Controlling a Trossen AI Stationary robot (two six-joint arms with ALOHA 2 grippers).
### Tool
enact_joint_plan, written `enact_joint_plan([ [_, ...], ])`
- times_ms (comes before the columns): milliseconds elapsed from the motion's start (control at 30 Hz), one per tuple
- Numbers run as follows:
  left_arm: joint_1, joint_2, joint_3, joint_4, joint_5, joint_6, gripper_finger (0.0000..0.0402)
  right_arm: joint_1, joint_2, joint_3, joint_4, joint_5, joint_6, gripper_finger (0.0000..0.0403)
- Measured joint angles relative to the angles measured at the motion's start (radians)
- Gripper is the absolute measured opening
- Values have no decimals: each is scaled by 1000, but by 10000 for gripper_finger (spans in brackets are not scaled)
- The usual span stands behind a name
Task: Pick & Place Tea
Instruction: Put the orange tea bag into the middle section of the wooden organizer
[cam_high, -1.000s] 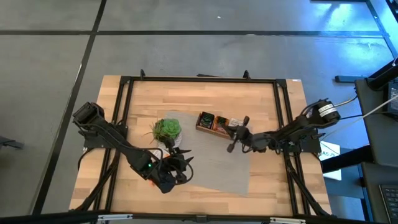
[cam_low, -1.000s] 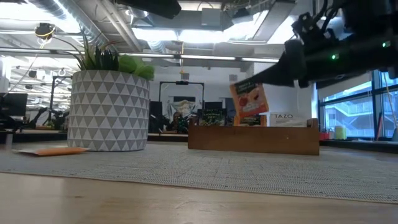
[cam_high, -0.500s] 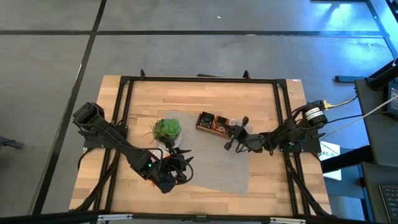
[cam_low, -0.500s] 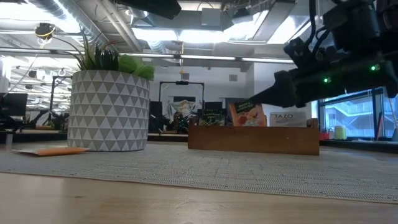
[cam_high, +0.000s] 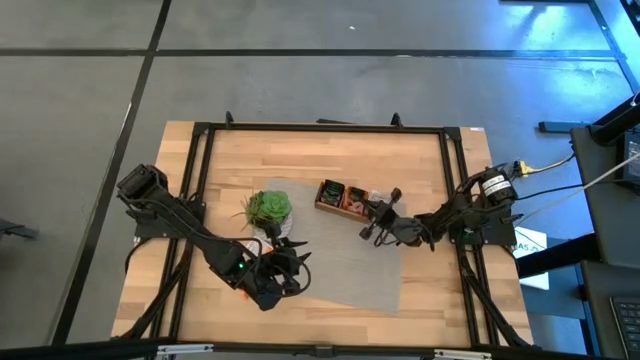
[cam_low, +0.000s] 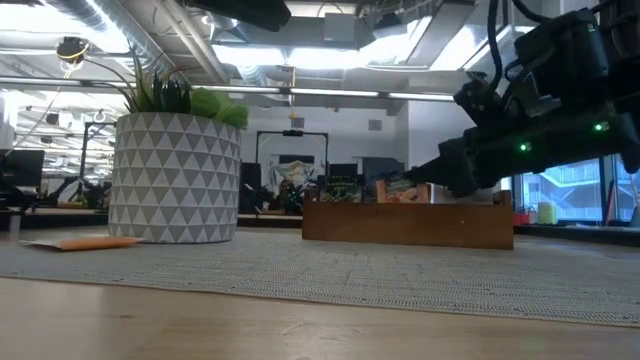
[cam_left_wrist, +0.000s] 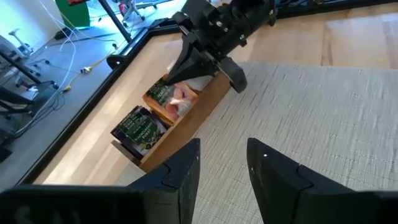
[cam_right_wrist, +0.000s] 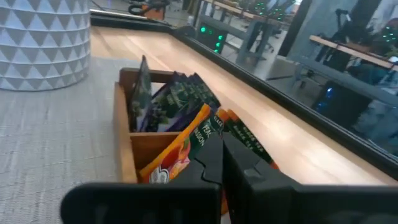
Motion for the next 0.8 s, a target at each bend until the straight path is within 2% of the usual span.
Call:
enact_joint_plan([
  [100, 0, 0, 0, 0, 14, 0, 128, 6, 0, 0, -9, 20, 0, 3],
  [267, 0, 0, 0, 0, 15, 0, 128, 17, 0, 0, -59, -49, 9, 3],
  [500, 0, 0, 0, 0, 15, 0, 127, 18, 0, 0, -76, -62, 34, 5],
  [800, 0, 0, 0, 0, 15, 0, 127, 18, 0, 0, -71, -65, 7, 58],
])
